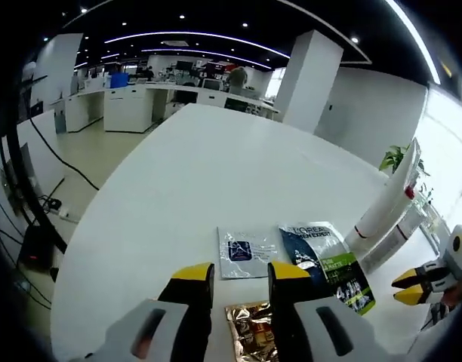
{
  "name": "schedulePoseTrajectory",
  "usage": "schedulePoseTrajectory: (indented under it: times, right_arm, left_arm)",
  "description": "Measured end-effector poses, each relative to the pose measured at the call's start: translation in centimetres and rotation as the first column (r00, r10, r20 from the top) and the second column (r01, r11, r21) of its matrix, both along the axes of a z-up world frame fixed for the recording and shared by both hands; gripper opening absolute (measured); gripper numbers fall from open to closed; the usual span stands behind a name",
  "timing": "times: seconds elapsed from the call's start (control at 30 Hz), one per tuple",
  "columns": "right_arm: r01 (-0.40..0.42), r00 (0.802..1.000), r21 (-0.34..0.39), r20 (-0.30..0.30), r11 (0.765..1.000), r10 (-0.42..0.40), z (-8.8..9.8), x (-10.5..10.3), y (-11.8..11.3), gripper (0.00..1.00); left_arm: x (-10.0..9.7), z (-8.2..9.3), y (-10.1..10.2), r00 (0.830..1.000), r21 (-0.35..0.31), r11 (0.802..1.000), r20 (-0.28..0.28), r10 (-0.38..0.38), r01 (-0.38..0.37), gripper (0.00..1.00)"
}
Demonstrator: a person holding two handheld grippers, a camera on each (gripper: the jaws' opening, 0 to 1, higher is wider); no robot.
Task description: Arrange the skincare products in the storage area until every visible bottle or jar stands upright without overlapping.
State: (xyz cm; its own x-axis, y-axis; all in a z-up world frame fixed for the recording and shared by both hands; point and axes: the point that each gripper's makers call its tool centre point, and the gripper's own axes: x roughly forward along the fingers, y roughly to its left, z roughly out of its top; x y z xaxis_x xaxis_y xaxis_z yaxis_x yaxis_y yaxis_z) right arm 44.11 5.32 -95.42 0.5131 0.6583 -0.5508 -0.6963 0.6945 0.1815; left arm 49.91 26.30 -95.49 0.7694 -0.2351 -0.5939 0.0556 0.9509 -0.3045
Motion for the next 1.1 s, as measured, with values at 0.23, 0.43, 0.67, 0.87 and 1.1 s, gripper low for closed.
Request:
schedulePoseTrajectory:
  times: [0.23,0.43,0.67,0.87,1.1]
  right_arm:
    - [-0.045,0.999,0.044,0.026,0.998,0.044,0.9,0.4,0.9,0.13]
    - [-0.080,0.997,0.089,0.030,0.993,0.077,1.7,0.5,1.6,0.15]
    - [-0.121,0.993,0.106,0.024,0.987,0.119,2.0,0.1,2.0,0.18]
    - [-0.169,0.986,0.072,0.007,0.983,0.169,1.0,-1.1,2.2,0.21]
    - [-0.230,0.973,0.084,0.024,0.970,0.229,1.1,-1.8,2.9,0.28]
  left_arm:
    - [-3.0,2.9,-0.7,0.996,-0.007,1.000,0.084,0.020,-0.020,0.32]
    - [-5.0,4.7,-1.0,0.993,-0.007,0.999,0.113,0.037,-0.037,0.32]
    - [-7.1,6.5,-1.1,0.983,-0.023,0.996,0.164,0.088,-0.085,0.34]
    - [-9.6,5.3,-0.3,0.972,-0.026,0.986,0.165,0.167,-0.165,0.36]
    - [-11.6,4.3,0.0,0.955,-0.041,0.970,0.167,0.245,-0.242,0.38]
